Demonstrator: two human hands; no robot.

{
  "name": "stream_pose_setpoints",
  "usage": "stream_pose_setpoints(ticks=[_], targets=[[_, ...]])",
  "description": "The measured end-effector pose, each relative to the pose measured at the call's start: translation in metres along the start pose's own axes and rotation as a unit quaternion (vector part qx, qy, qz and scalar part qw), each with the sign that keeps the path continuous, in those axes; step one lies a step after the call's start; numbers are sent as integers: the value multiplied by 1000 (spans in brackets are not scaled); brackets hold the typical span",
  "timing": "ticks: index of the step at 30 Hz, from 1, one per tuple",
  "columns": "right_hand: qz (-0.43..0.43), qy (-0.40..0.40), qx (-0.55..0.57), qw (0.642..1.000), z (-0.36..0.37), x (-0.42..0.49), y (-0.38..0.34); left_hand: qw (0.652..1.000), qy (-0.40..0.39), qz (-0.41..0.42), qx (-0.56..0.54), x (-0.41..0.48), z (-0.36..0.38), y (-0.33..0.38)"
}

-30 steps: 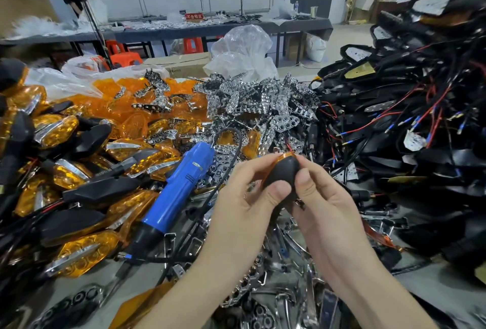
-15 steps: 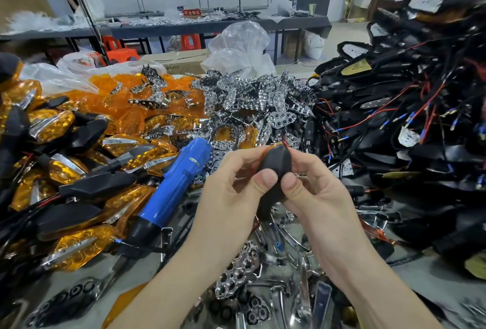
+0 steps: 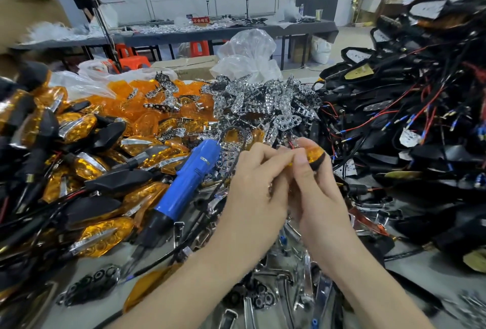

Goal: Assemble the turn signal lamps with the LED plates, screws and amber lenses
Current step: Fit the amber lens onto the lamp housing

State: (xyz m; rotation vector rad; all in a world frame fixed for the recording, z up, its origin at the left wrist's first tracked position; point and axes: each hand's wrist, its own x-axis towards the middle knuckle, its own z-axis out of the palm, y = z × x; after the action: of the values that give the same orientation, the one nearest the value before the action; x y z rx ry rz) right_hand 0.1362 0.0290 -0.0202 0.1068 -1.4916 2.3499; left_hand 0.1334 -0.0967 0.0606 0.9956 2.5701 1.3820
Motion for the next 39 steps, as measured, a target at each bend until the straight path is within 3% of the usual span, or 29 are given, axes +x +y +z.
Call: stream_pose_setpoints(ticks=[6,10,15,20,24,30,36,39], targets=[[52,97,48,993,-3,3,-1,1000,-24,16,-8,-9,-11,1],[80,86,73,990,4,-2,0,998,-46,6,49,-16,-33,-26],[80,105,59,989,5,-4,-7,987,-92,-100,84,-40,-69,-55],[67,152,102,981,1,6,-20,977,-123,-141,104,-60,-77,-63],[51,176,125,975,-4,10,-26,962,-181,-88,186,-75,-53,-63],[59,203,135,968,-6,8,-21,951,-85,-14,297,-73,-19,-75],[71,172,125,974,-10,7,-14,894,-45,-25,445,-60,-19,-91],[75,170,117,976,-10,10,-13,885,-41,-43,461,-58,-24,-94]])
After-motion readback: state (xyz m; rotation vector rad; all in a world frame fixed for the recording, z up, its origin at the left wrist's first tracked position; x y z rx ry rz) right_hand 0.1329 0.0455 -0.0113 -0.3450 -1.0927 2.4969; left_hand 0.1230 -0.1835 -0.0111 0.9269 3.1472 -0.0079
